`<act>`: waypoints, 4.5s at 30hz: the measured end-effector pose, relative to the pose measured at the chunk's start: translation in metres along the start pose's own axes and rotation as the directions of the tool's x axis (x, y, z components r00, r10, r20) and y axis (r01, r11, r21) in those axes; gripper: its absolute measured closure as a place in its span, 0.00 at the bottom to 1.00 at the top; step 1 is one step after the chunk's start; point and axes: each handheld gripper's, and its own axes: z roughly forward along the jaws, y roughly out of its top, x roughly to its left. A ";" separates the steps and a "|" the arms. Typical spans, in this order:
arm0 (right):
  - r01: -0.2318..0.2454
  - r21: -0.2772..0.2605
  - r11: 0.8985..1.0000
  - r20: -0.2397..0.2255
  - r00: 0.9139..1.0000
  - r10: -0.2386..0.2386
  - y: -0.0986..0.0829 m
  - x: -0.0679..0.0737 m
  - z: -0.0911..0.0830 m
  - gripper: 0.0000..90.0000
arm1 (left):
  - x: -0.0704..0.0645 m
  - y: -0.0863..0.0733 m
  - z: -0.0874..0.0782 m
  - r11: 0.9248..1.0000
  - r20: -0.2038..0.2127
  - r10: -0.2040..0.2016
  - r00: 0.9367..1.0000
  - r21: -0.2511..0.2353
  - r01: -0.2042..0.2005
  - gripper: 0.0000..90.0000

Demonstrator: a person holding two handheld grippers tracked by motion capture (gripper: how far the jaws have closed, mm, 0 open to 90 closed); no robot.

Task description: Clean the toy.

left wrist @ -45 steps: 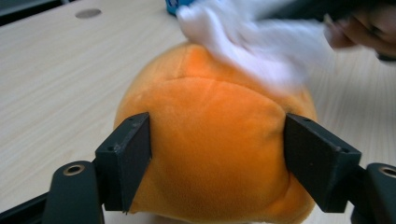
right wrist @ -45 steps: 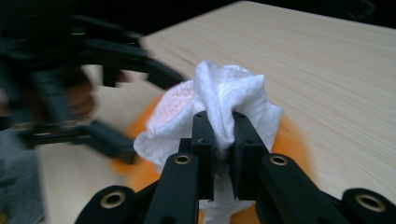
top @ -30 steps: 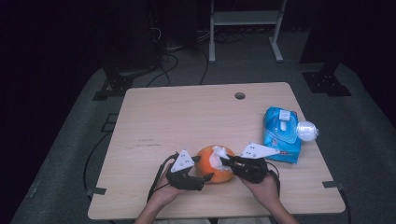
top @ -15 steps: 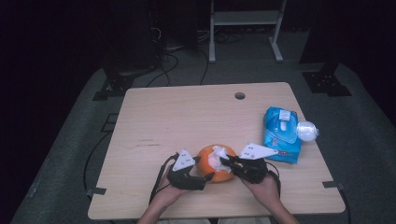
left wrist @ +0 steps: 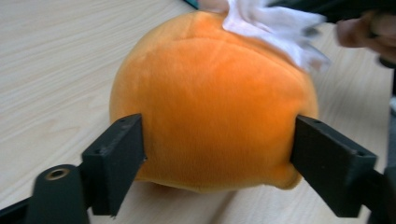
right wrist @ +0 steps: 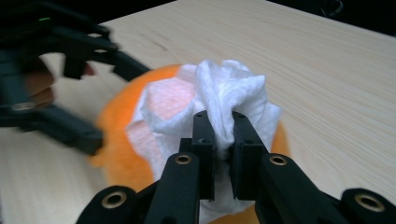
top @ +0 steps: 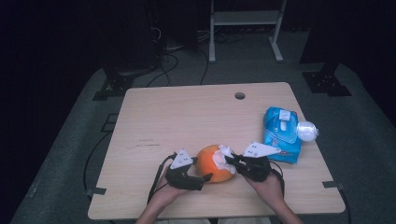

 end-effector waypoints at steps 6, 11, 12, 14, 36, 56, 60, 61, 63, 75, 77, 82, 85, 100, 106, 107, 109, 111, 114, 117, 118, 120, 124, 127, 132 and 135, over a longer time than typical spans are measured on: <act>0.066 -0.021 0.998 -0.093 0.993 -0.068 0.007 0.022 0.006 0.90 | 0.006 -0.001 -0.003 0.999 0.000 -0.030 1.000 -0.032 0.030 0.26; -0.012 -0.008 1.000 -0.022 1.000 0.012 -0.001 -0.006 0.005 0.90 | 0.009 -0.001 -0.005 0.997 -0.002 -0.063 0.998 -0.041 0.063 0.22; -0.034 -0.006 0.999 -0.020 0.999 0.034 -0.002 -0.011 0.003 0.90 | 0.009 -0.001 -0.004 0.997 0.004 -0.064 0.998 -0.035 0.064 0.22; -0.042 -0.017 0.999 -0.018 0.999 0.042 0.000 -0.012 0.001 0.90 | 0.007 -0.001 -0.001 0.999 0.024 -0.043 0.999 -0.023 0.043 0.23; 0.087 0.051 0.995 -0.034 0.996 -0.085 0.026 0.012 0.009 0.90 | -0.011 0.003 0.009 0.994 0.009 0.104 0.995 -0.046 -0.103 0.29; 0.072 0.017 0.997 -0.056 0.996 -0.071 0.013 0.019 -0.003 0.90 | -0.029 0.000 0.023 0.992 -0.045 0.117 0.992 -0.035 -0.119 0.32; 0.012 0.023 1.000 0.022 1.000 -0.012 0.009 -0.007 -0.010 0.90 | -0.030 0.000 0.022 0.991 -0.037 0.127 0.991 -0.043 -0.129 0.30; -0.013 0.025 1.000 0.012 1.000 0.012 0.006 -0.011 -0.013 0.90 | -0.029 0.000 0.022 0.993 -0.027 0.106 0.994 -0.051 -0.107 0.26; -0.015 0.047 0.999 0.003 1.000 0.015 0.002 -0.010 -0.018 0.90 | -0.029 0.000 0.024 0.996 -0.019 0.080 0.997 -0.048 -0.080 0.20; 0.120 0.043 0.992 -0.010 0.993 -0.119 0.009 0.026 -0.004 0.91 | -0.037 -0.008 0.028 0.990 -0.038 0.133 0.990 -0.041 -0.135 0.31; 0.104 0.038 0.994 0.031 0.994 -0.105 0.007 0.018 -0.011 0.91 | -0.036 -0.009 0.029 0.988 -0.037 0.146 0.989 -0.034 -0.148 0.31; 0.025 0.038 0.999 0.038 0.999 -0.027 -0.006 0.001 -0.025 0.91 | -0.037 -0.004 0.027 0.987 -0.025 0.158 0.987 -0.031 -0.159 0.23; 0.044 0.029 0.999 0.014 0.999 -0.044 -0.006 0.011 -0.024 0.90 | -0.038 -0.004 0.027 0.986 -0.042 0.160 0.986 -0.036 -0.161 0.20; 0.004 0.012 1.000 0.023 1.000 -0.005 -0.009 -0.002 -0.021 0.90 | -0.035 0.003 0.015 0.978 -0.078 0.171 0.982 -0.106 -0.179 0.19; 0.061 0.019 0.998 -0.005 0.998 -0.061 -0.005 0.010 -0.015 0.90 | -0.029 -0.005 0.021 0.985 -0.041 0.164 0.986 -0.043 -0.165 0.23; 0.041 0.014 0.999 0.012 0.999 -0.041 -0.006 0.004 -0.017 0.90 | -0.028 -0.006 0.021 0.985 -0.038 0.165 0.986 -0.034 -0.167 0.24; -0.002 0.010 1.000 0.048 0.999 0.001 -0.009 -0.008 -0.022 0.90 | -0.028 -0.007 0.021 0.987 -0.031 0.158 0.987 -0.038 -0.159 0.24; -0.048 0.011 0.999 0.045 0.998 0.048 -0.012 -0.015 -0.027 0.90 | -0.029 -0.005 0.020 0.984 -0.033 0.175 0.984 -0.043 -0.176 0.23; -0.035 0.006 0.999 0.030 0.999 0.035 -0.012 -0.007 -0.025 0.90 | -0.036 0.000 0.020 0.968 -0.062 0.226 0.972 -0.098 -0.231 0.17; -0.001 -0.010 1.000 -0.015 1.000 0.001 -0.008 0.006 -0.020 0.90 | -0.037 -0.001 0.021 0.969 -0.071 0.232 0.970 -0.074 -0.237 0.17; 0.015 -0.013 1.000 -0.022 1.000 -0.015 -0.006 0.008 -0.020 0.90 | -0.035 -0.002 0.020 0.973 -0.066 0.219 0.974 -0.063 -0.223 0.20; 0.011 -0.005 1.000 -0.015 1.000 -0.012 -0.006 0.004 -0.021 0.90 | -0.032 -0.003 0.019 0.976 -0.056 0.209 0.976 -0.051 -0.212 0.24; -0.051 0.013 0.999 0.054 0.997 0.050 -0.013 -0.017 -0.026 0.90 | -0.030 -0.004 0.018 0.978 -0.049 0.198 0.979 -0.052 -0.201 0.25; -0.088 0.007 0.996 0.038 0.995 0.088 -0.016 -0.017 -0.026 0.90 | -0.032 0.002 0.015 0.972 -0.053 0.205 0.977 -0.108 -0.210 0.19; -0.046 -0.037 0.998 -0.043 0.998 0.045 -0.008 0.004 -0.022 0.90 | -0.031 0.002 0.013 0.975 -0.050 0.196 0.979 -0.093 -0.200 0.22; -0.092 -0.033 0.995 -0.048 0.995 0.091 -0.012 -0.006 -0.021 0.90 | -0.026 -0.002 0.012 0.978 -0.040 0.190 0.981 -0.084 -0.193 0.27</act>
